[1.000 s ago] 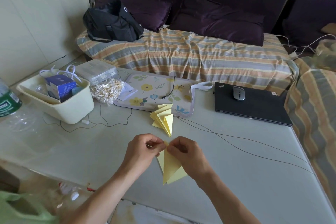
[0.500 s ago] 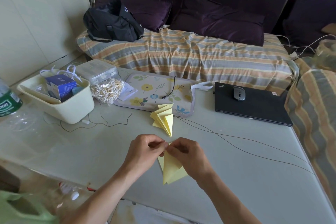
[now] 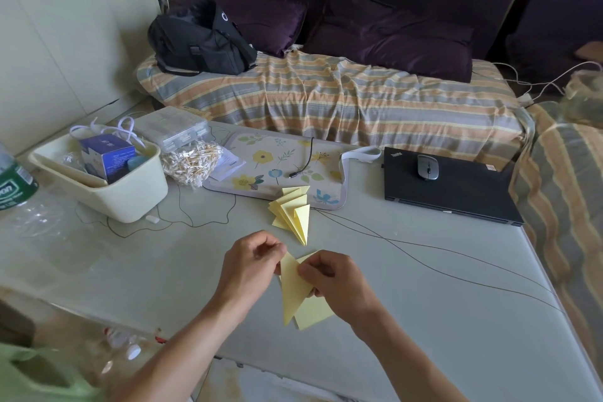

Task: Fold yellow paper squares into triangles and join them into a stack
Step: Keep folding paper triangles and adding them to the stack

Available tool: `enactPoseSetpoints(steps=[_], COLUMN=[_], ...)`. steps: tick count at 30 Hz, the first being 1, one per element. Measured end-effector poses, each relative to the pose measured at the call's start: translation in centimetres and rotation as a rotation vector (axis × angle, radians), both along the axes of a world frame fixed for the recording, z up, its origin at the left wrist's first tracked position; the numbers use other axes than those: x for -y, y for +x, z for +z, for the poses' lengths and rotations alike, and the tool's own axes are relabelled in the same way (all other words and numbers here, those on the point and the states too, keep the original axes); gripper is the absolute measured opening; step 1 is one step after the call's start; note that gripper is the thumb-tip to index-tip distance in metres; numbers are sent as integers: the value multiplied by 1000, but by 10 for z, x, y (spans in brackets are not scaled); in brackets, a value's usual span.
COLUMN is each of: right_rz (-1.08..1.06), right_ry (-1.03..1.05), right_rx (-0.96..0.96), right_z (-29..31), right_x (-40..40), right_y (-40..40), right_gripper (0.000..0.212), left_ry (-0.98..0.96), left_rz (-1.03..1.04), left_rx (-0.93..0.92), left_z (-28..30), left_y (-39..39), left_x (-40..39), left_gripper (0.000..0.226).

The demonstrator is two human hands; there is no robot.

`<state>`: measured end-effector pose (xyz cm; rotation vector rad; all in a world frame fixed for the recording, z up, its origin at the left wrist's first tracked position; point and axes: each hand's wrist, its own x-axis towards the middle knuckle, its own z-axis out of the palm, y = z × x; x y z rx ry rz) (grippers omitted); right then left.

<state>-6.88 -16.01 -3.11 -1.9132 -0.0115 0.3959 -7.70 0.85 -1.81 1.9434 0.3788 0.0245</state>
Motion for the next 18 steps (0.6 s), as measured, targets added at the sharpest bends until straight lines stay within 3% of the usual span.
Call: enactPoseSetpoints(steps=[11,15,18], right_rz=[-28,-82,-101], right_ry=[-10,-23,-26], right_rx=[15,24,16], right_z=[-2,-4,-5], right_x=[1,2,3], right_y=[1,2,2], right_gripper=[13,14,13], left_ry=[-5,-73,-111], left_rz=[5,-70,-118], left_rx=[-31,-119,-183], left_z=[-3,-2,-4], left_y=[-1,-2,-3], left_x=[0,0,3], left_gripper=[15,5,27])
